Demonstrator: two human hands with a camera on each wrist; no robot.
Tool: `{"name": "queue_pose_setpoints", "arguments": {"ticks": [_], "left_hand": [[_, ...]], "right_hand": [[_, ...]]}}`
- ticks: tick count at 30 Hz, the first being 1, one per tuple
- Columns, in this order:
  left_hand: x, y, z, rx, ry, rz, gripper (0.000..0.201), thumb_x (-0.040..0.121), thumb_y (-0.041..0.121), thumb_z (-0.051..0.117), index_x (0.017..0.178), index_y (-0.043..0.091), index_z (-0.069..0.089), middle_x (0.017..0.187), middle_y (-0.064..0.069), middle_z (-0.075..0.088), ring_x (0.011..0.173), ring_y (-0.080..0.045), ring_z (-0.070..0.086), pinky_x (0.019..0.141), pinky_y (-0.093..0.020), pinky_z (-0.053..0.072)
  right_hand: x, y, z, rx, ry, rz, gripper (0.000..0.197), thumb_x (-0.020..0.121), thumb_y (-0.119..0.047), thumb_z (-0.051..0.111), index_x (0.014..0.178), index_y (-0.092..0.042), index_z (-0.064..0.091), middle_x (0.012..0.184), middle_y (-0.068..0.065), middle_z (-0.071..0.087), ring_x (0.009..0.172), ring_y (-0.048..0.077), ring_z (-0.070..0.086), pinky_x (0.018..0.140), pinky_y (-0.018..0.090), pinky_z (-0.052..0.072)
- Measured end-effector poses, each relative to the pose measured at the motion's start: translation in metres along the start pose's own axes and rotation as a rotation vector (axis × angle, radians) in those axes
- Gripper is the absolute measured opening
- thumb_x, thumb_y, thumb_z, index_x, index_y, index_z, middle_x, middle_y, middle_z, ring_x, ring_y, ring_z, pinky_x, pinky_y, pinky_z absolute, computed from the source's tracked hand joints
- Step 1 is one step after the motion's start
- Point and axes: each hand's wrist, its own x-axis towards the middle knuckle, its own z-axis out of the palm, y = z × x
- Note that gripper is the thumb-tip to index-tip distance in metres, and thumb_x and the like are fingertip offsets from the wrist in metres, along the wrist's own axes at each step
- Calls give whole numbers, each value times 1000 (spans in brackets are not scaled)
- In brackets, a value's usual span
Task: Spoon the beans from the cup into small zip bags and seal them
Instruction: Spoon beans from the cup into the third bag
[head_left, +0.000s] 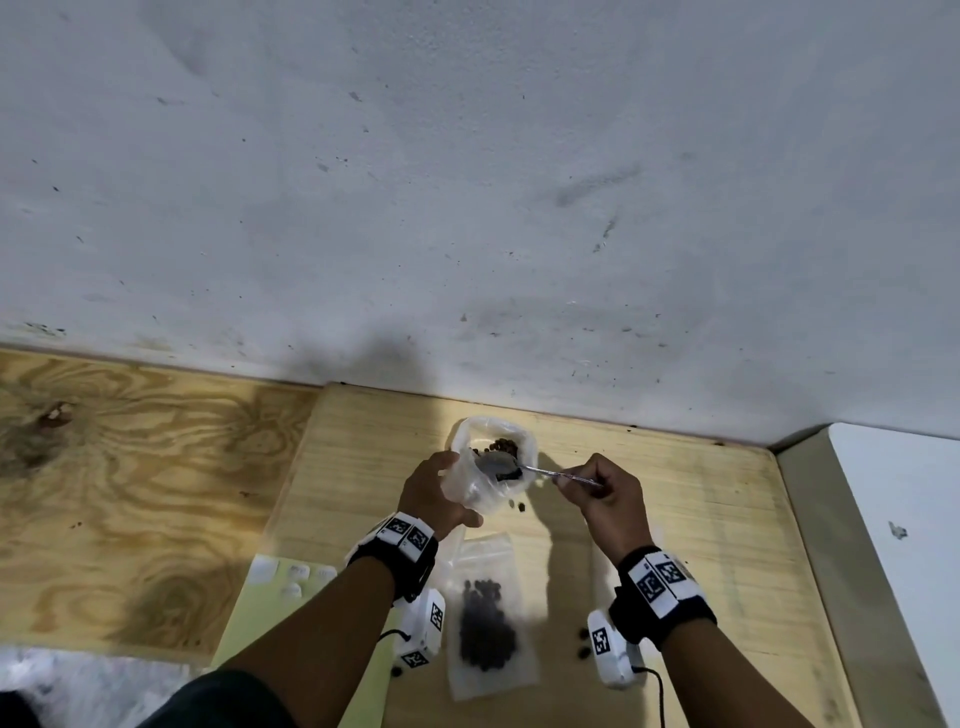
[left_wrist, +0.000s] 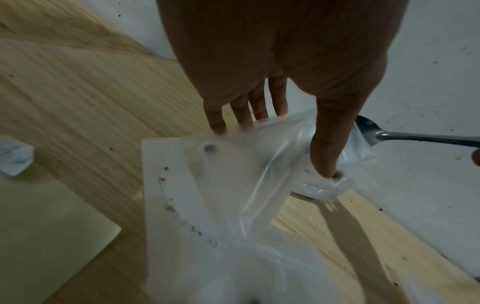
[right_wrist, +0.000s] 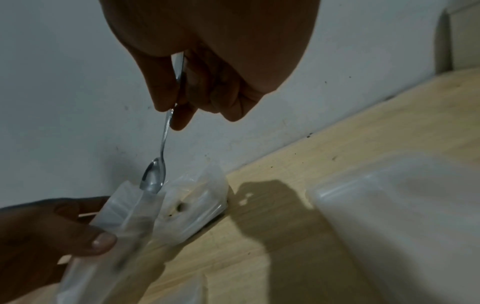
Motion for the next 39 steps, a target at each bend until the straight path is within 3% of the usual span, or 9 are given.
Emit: {"name": "queue_pose_setpoints", "arguments": {"ticks": [4,8,16,24,28,30,32,36,39], "left_hand": [[-1,1,0,12,3,-1,94,46,16,94,128,28,50,127,-1,57,115,-22,55,97,-34,48],[1,2,-3,16,-28,-20,93,45,15,93,126,31,50,124,1,57,114,-22,54,96,-35,49],[6,5,-6,26,-115,-44,89,45,17,92,122,36,52,120,3,60,111,-22,57,90,-35,52],[6,4,-5,61,-107,-3,88,46,18,92,123,34,53,122,8,58,108,-17,57,88,-29,50],[5,5,-5,54,-106,12,88,45,18,92,122,34,53,124,8,58,108,-17,57,88,-30,50],[5,5,-5,47,-99,11,90,44,18,92,123,33,52,126,7,58,110,-18,57,90,-33,51],[5,5,-6,42,-91,7,91,44,17,92,124,32,52,126,7,58,111,-19,56,91,-33,51],[6,6,-7,55,-83,10,92,46,19,92,127,30,50,127,6,58,112,-20,56,92,-34,51],[5,6,-6,65,-79,9,91,48,19,92,128,29,49,127,6,58,112,-20,56,94,-35,50]], "right_hand": [[7,0,-3,16,153,22,31,79,-1,74,63,-6,49,68,17,63,69,20,57,68,32,43],[18,1,7,-96,233,53,27,80,-3,71,66,-3,48,77,25,62,66,21,51,61,31,38],[32,20,40,-239,139,103,37,87,-16,69,62,-18,41,59,0,50,59,18,46,57,29,37],[21,23,63,-72,95,303,36,75,-7,75,59,-14,43,62,5,44,63,18,41,60,29,33],[25,27,65,26,126,450,43,77,0,63,46,-20,41,55,-6,60,58,17,43,60,29,34],[28,24,60,85,172,500,41,78,5,54,46,-20,45,69,-1,74,52,12,42,55,27,32],[29,18,53,135,212,521,35,75,8,56,52,-16,45,76,7,76,44,8,39,50,25,30],[31,10,37,167,245,507,21,71,4,66,63,-9,51,62,11,60,42,15,30,44,23,23],[31,6,24,201,240,462,26,73,4,67,59,-10,50,62,14,51,44,16,25,44,23,20]]}}
